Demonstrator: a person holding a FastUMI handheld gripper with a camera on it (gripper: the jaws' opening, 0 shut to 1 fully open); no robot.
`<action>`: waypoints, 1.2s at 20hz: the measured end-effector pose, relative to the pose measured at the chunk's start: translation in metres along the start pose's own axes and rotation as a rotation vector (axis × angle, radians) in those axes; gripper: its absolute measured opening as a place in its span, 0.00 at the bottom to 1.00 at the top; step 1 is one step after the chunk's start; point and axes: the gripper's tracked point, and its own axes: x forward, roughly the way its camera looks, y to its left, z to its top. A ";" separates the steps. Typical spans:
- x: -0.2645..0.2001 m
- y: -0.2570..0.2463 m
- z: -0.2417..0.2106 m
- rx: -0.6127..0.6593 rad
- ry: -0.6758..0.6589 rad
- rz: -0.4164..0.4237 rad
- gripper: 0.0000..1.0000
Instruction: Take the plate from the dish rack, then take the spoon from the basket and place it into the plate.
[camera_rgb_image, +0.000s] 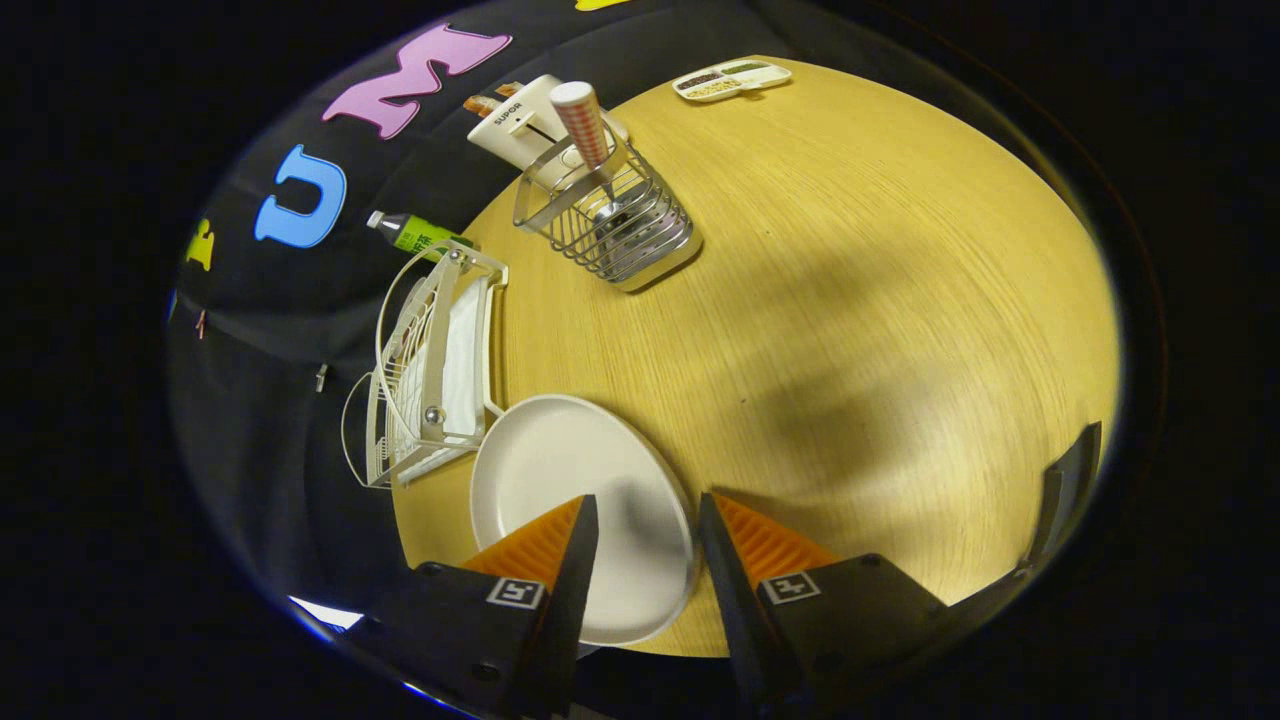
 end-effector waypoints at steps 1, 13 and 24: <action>-0.004 0.000 0.003 0.004 -0.010 -0.003 0.66; -0.105 0.037 0.138 -0.441 -0.410 -0.112 0.97; -0.038 0.034 0.176 -0.725 -0.219 -0.132 0.70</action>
